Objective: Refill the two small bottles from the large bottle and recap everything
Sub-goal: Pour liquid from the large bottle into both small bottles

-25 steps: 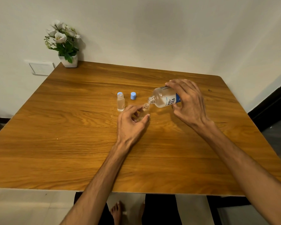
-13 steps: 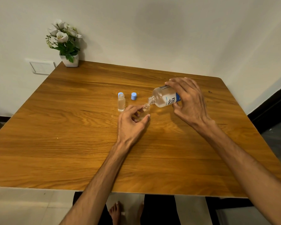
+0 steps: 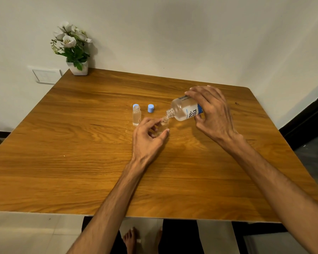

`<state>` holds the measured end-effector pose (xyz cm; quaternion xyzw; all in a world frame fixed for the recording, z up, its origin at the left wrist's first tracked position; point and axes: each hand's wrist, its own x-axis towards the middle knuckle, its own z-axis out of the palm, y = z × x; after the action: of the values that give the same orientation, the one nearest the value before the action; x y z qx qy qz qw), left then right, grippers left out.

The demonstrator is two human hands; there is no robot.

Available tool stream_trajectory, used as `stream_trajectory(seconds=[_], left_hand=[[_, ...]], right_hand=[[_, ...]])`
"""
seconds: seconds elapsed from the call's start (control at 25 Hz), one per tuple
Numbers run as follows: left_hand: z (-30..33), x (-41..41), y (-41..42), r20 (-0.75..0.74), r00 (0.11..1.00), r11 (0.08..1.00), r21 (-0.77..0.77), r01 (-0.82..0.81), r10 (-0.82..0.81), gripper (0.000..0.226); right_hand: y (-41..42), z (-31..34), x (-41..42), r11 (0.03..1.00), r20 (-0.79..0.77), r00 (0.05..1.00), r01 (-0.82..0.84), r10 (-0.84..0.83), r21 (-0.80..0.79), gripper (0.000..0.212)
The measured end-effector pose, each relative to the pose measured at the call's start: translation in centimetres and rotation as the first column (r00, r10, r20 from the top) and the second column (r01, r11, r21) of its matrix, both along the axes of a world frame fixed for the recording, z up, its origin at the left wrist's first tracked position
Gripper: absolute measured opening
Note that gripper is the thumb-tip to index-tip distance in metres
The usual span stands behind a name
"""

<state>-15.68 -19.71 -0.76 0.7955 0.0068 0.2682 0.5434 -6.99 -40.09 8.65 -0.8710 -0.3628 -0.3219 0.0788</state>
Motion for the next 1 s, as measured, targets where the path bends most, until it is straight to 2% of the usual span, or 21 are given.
stream_trajectory(seconds=[0.36,0.52,1.0], left_hand=[[0.22,-0.20,-0.14,0.035,0.999,1.000,-0.018,0.009,-0.008,0.054],[-0.10,-0.02,-0.06,0.027,1.000,1.000,-0.018,0.006,-0.006,0.043],[0.04,0.02,-0.04,0.040,0.999,1.000,-0.017,0.010,-0.009,0.046]], right_hand=[[-0.02,-0.01,0.19,1.000,0.033,0.999,-0.005,0.005,-0.017,0.068],[0.11,0.02,0.08,1.000,0.035,0.999,-0.006,0.006,-0.010,0.068],[0.09,0.15,0.14,1.000,0.045,0.999,-0.007,0.008,-0.021,0.067]])
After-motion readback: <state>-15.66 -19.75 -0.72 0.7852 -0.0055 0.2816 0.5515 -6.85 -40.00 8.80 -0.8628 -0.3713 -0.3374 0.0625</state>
